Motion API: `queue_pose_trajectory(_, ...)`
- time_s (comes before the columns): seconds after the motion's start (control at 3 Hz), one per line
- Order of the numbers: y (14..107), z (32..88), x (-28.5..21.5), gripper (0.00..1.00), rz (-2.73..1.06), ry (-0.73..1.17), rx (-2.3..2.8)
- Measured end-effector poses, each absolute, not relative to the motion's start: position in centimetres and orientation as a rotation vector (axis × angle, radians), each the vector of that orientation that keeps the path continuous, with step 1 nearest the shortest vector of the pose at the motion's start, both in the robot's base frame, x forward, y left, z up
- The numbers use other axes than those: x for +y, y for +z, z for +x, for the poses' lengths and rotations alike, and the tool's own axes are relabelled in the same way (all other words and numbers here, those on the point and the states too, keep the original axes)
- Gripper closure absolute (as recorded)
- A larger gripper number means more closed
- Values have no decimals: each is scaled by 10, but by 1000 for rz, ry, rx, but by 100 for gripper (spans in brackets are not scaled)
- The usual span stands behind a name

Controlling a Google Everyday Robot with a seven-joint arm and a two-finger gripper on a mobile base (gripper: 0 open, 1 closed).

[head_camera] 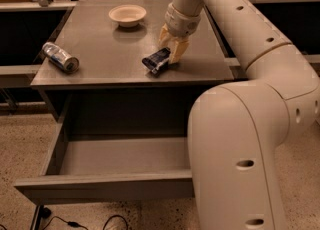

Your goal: Pick rxbar blueberry from top drawer and place on counter

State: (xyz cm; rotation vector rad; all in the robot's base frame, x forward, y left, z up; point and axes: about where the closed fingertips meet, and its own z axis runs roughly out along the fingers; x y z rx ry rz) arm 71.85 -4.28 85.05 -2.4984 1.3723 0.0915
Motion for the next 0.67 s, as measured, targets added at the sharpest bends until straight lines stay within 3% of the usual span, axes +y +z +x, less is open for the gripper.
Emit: queue_pose_trajectory(0.67, 847, 734, -34, 12, -2405, 72, 1449)
